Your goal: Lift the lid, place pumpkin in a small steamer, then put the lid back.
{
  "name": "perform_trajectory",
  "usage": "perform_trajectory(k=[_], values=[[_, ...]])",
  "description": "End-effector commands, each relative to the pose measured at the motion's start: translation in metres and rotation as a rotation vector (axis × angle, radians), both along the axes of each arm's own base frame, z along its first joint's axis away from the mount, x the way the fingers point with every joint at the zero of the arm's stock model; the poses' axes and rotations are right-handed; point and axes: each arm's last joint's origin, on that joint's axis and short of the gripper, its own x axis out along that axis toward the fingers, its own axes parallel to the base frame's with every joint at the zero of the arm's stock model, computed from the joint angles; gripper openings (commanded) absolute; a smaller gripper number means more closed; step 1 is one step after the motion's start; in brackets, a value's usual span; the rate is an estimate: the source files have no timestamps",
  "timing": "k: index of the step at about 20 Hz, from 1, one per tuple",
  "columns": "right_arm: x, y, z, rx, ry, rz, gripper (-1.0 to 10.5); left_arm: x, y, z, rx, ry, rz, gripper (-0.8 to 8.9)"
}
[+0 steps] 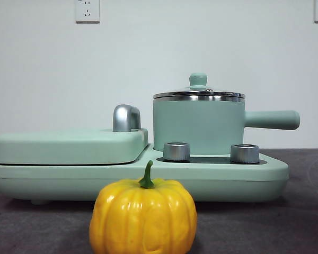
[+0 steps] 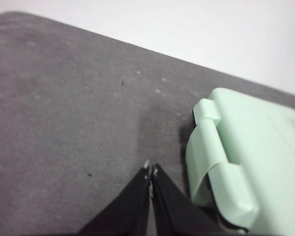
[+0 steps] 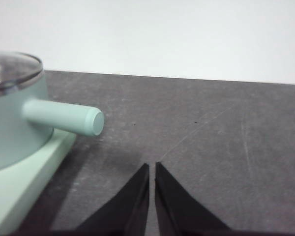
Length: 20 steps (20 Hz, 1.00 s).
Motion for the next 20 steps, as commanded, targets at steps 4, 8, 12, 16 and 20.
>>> perform_trajectory(k=[4,8,12,16,20], values=[[0.000,-0.001,0.000,0.247,0.011,-0.033,0.2,0.001,0.000,-0.006,-0.301,0.019,0.046,0.07],[0.000,-0.001,0.002,0.300,-0.005,-0.046,0.1,0.002,0.000,0.000,-0.304,-0.036,0.038,0.07],[0.000,-0.001,0.009,0.302,-0.076,-0.029,0.1,0.002,0.000,0.013,-0.237,-0.173,0.013,0.07],[-0.001,-0.001,0.019,0.310,-0.147,-0.020,0.1,0.001,0.000,0.025,-0.180,-0.273,0.001,0.07],[-0.004,-0.001,0.030,0.310,-0.141,-0.021,0.1,-0.002,0.000,0.037,-0.173,-0.302,-0.002,0.08]])
